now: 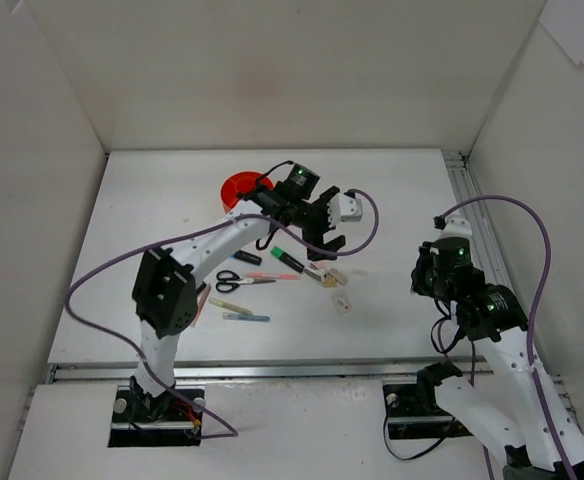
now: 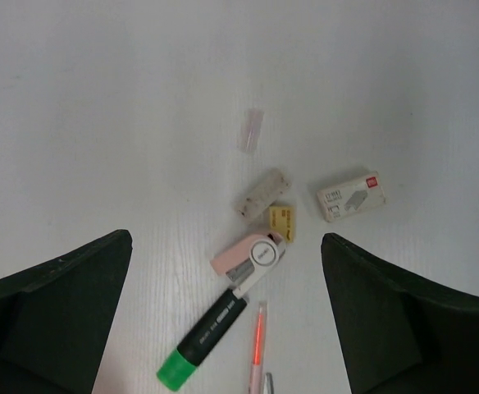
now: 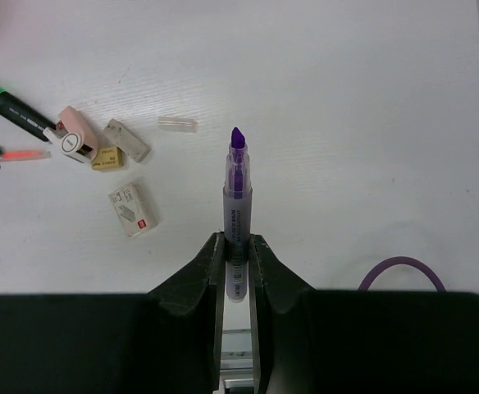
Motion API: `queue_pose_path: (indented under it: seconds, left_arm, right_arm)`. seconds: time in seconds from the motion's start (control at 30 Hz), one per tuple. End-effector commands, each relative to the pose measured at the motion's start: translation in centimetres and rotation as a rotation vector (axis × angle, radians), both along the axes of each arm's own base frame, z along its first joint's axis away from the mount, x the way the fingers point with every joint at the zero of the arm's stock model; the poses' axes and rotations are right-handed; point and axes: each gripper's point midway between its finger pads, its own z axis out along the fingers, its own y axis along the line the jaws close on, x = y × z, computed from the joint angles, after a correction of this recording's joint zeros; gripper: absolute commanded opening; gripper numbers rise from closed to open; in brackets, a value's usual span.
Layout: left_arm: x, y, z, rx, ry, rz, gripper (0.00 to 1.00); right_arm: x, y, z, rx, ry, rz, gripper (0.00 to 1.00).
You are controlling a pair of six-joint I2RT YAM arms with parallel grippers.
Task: Sort the stationery into containers
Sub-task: Pick up the pen from the center of the board, then close the pen cap on the pen.
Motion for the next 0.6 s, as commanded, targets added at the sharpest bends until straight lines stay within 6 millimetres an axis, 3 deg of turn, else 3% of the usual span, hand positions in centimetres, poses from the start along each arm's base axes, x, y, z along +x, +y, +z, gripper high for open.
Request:
queue_pose_path:
  seconds: [0.0, 0.03, 0.07, 0.2, 0.33, 0.4, 0.43, 0.57]
  left_arm:
    - [-0.3, -2.4, -1.1, 0.053, -0.021, -0.122, 0.95]
    - [0.3, -3.7, -0.1, 0.049, -0.06, -0.118, 0.94]
    - [0.7, -4.5, -2.2, 0.085, -0.038, -0.117, 0.94]
    - [0.9, -7.0, -3.3, 0.091, -0.078, -0.133, 0.92]
    - [2.0, -8.7, -5.1, 0.088, -0.127, -0.077, 0.84]
    - [2.4, -9.7, -5.0, 0.074, -0.146, -0.057, 0.8]
    - [2.3, -10.1, -6.5, 0.097, -0.13, -0.045, 0.8]
    - [3.2, -10.7, -7.9, 0.105, -0.103, 0.012, 0.79]
  right_arm:
    - [-0.4, -0.4, 1.3, 0.0, -0.023, 0.003, 0.0]
    - [-0.6, -0.3, 1.7, 0.009, -0.037, 0.014, 0.0]
    - [-0.7, -0.3, 1.8, 0.011, -0.045, 0.017, 0.0]
    - [-0.8, -0.3, 2.1, 0.018, -0.059, 0.022, 0.0]
    - [-0.7, 0.0, 2.1, 0.015, -0.051, 0.038, 0.0]
    - [-0.7, -0.1, 2.2, 0.016, -0.055, 0.036, 0.0]
    - [-0.7, 0.0, 2.2, 0.013, -0.055, 0.043, 0.0]
    - [-0.6, -0.1, 2.3, 0.01, -0.06, 0.042, 0.0]
